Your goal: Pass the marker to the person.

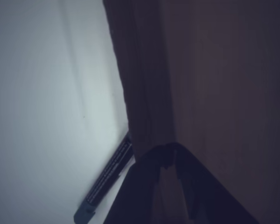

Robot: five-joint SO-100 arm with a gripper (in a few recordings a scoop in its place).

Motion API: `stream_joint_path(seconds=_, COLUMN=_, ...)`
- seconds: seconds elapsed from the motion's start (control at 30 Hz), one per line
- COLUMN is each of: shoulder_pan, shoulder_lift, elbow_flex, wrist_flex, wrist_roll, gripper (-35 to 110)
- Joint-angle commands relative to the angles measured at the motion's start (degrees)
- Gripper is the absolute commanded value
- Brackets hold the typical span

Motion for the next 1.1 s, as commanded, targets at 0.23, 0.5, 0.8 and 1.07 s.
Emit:
stream_joint_path(seconds=0.23, shoulder_pan=-7.73, shoulder_lift=-4.66, elbow_flex=-18.19, wrist_flex=4.83, wrist_roll=15.47, gripper=-4)
stream_joint_path(seconds=0.5, shoulder_pan=-12.92, shoulder_lift=-7.21, elbow_flex=-24.87, wrist_flex=9.58, wrist_roll=21.71, gripper=-3)
stream_joint_path(seconds=0.8, shoulder_pan=-14.06, shoulder_lift=-11.16, elbow_flex=-25.05, wrist_flex=11.60, wrist_roll=29.00, gripper=-3)
stream_joint_path(seconds=1.07, shoulder_pan=-15.64, shoulder_lift=-14.68, elbow_flex=-26.54, wrist_flex=13.01, wrist_roll=35.24, gripper=-3)
